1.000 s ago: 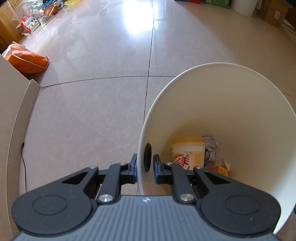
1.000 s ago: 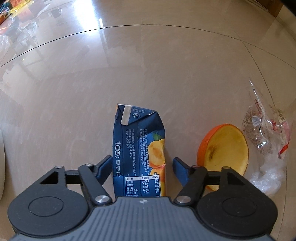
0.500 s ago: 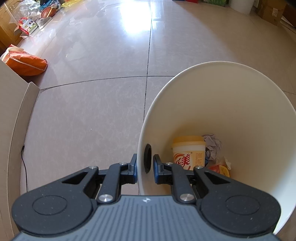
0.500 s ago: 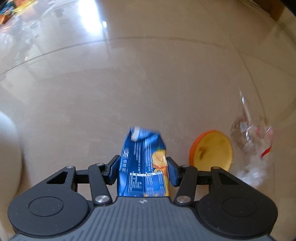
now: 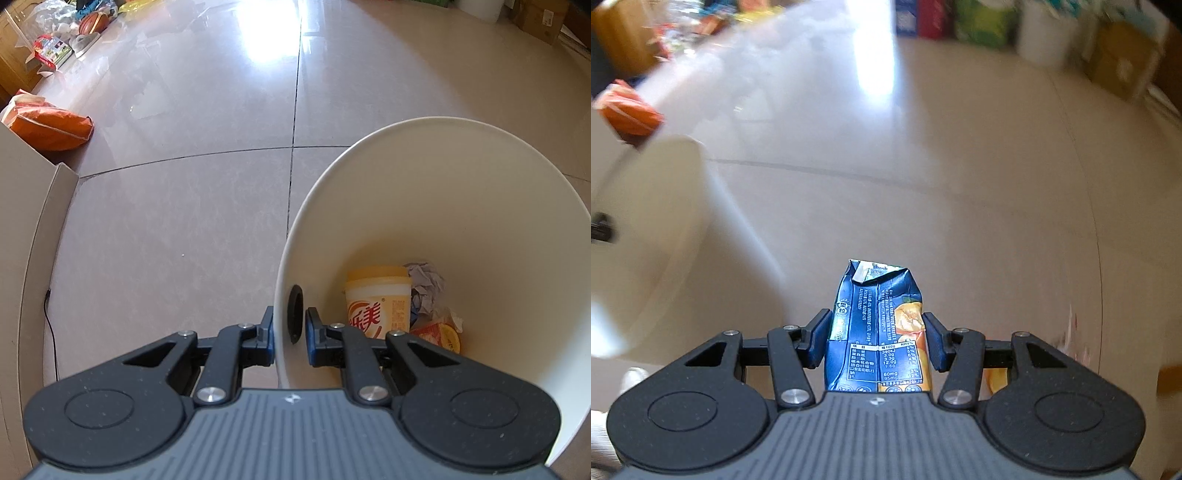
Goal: Collect trash
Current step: 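Carry the carton over the bin and open the right tool to drop it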
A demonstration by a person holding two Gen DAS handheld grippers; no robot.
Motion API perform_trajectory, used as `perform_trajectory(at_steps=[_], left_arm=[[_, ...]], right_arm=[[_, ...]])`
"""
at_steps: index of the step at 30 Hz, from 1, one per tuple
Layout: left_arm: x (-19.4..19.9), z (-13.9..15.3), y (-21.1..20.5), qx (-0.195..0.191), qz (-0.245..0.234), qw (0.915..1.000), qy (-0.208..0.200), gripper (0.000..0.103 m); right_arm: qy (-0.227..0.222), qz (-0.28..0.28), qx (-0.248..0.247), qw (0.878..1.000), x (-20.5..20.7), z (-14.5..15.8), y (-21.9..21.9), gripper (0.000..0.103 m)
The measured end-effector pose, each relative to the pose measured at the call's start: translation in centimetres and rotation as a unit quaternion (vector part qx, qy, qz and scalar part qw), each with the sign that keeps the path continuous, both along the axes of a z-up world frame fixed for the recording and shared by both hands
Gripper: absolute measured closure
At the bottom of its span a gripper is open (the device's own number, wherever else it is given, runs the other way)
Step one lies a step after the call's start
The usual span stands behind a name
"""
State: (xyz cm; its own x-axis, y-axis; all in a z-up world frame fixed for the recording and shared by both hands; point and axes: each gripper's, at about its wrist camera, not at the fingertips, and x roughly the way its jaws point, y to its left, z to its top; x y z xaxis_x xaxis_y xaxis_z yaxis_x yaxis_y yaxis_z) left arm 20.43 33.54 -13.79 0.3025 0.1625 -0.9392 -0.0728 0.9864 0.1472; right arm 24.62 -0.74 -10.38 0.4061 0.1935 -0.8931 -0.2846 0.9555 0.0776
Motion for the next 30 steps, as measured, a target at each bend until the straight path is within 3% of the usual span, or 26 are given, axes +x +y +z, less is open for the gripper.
perform_trajectory(at_steps=[4,7,11,19,24,30], left_arm=[[0.1,0.0,-0.2,0.004,0.000,1.0000,-0.002,0.090],[0.0,-0.2,-0.2,0.004,0.002,1.0000,-0.005,0.090],[-0.3,-0.4,-0.2,0.007,-0.003,0.9999,-0.009,0.090],[-0.5,-0.4,-0.6,0.016,-0.003,0.9998,-0.015,0.089],[-0.7,-0.5,-0.9,0.026,-0.010,0.9994,-0.019,0.089],[-1.2,-0.6,-1.5,0.037,-0.017,0.9989,-0.026,0.088]], right_arm=[[-0.024,0.043,0.032,0.998,-0.2,5.1,3.6,0.046],[-0.034,0.071,0.053,0.996,-0.5,7.2,6.3,0.046],[-0.039,0.098,0.072,0.992,-0.3,8.1,9.9,0.046],[-0.038,0.120,0.090,0.988,-0.5,6.8,15.1,0.045],[-0.063,0.124,0.087,0.986,-1.9,6.5,14.3,0.028],[-0.074,0.066,0.089,0.991,-3.7,6.0,8.9,0.022]])
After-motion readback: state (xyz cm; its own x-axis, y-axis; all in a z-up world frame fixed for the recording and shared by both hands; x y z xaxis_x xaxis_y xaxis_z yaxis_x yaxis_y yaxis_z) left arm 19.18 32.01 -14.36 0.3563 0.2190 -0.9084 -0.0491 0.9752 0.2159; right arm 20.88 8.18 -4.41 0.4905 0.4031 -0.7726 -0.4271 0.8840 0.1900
